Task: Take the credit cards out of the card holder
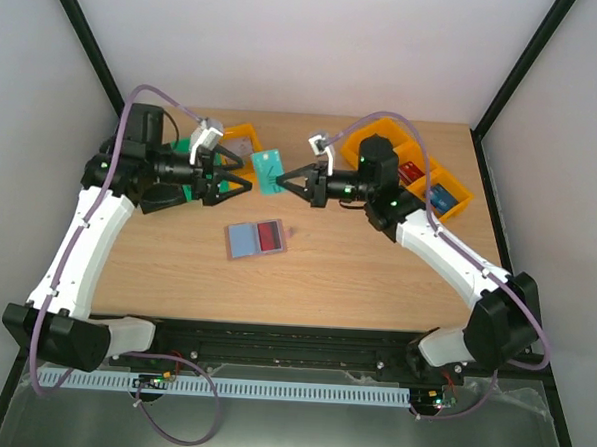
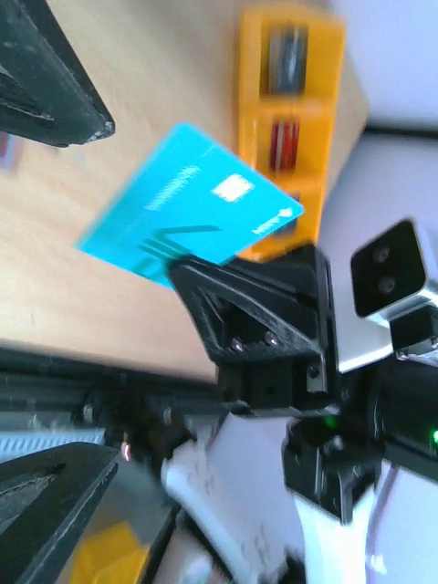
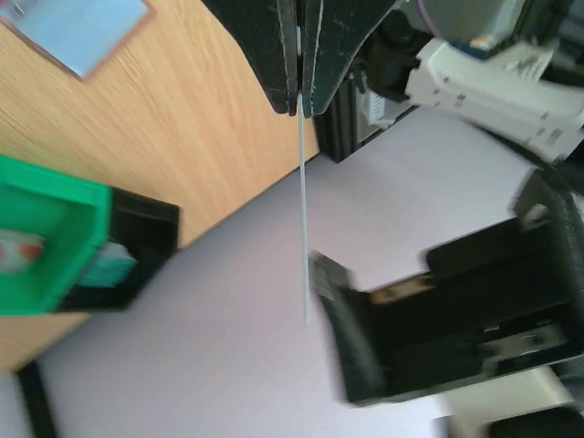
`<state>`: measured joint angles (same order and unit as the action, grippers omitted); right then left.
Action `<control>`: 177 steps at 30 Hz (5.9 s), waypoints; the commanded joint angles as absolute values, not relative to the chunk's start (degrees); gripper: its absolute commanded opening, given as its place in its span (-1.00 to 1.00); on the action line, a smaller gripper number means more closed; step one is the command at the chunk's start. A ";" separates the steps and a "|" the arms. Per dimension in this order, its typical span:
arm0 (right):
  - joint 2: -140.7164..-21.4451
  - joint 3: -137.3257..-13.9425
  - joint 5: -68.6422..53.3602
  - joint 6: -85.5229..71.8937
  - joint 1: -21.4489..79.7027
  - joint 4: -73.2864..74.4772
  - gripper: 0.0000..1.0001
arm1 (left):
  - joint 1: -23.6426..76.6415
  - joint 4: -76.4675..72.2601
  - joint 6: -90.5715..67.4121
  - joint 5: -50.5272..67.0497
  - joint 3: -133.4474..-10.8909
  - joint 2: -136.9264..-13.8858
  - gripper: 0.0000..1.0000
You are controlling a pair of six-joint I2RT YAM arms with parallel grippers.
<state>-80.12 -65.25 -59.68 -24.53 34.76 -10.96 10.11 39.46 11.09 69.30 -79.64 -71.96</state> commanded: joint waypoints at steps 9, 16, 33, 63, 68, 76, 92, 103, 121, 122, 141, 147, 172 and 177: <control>-83.28 -73.65 -54.26 -27.78 29.96 6.07 -0.97 | 19.52 42.20 61.96 5.73 -85.96 -65.76 0.75; -82.55 -72.08 -58.69 -31.58 31.66 0.77 -0.97 | 23.50 -0.80 116.79 20.21 -47.87 -38.04 0.85; -85.26 -73.60 -65.14 -32.96 40.74 -3.94 -0.97 | 25.48 -14.52 124.22 20.47 -37.52 -37.82 0.27; -78.37 -70.15 -30.41 -23.97 30.14 9.82 0.97 | 12.99 43.30 77.84 -18.29 -74.73 -70.29 -0.96; -76.65 -68.78 -28.63 -20.90 28.95 10.52 0.97 | 1.16 49.37 70.26 -17.71 -86.52 -86.71 -0.96; -78.12 -68.37 -28.56 -18.69 28.32 11.62 0.97 | -6.02 34.67 66.54 -11.42 -87.97 -98.40 -0.96; -83.18 -70.02 -29.76 -17.13 27.17 11.61 0.97 | -10.37 20.25 70.59 -16.24 -81.22 -108.13 -0.96; -83.58 -70.22 -30.26 -17.03 26.98 11.80 0.97 | -10.11 10.31 70.79 -17.22 -77.94 -110.24 -0.96; -83.14 -70.02 -31.55 -17.78 26.98 11.83 0.97 | -10.70 11.32 70.49 -15.01 -77.21 -108.54 0.03; -83.14 -70.05 -31.77 -17.90 26.98 11.83 0.97 | -10.78 12.30 70.10 -14.15 -77.69 -108.13 0.12; -88.28 -59.55 -30.66 -30.68 29.74 -0.36 0.88 | -6.88 36.60 24.16 30.78 -74.05 -85.63 0.57; -98.60 -62.74 -26.02 -26.20 33.27 6.79 0.53 | -0.12 32.84 2.09 37.00 -56.99 -80.28 0.74; -117.27 -70.62 -36.58 -22.45 36.56 13.17 -0.30 | 4.72 -5.11 -25.31 43.39 -29.96 -88.28 0.98; -117.58 -71.02 -39.59 -23.64 36.69 11.00 -0.47 | 7.99 -8.92 -26.50 45.08 -29.98 -90.22 0.96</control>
<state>-115.55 -70.28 -37.01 -23.00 35.92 10.00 5.56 -6.37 -24.27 43.79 -31.73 -87.53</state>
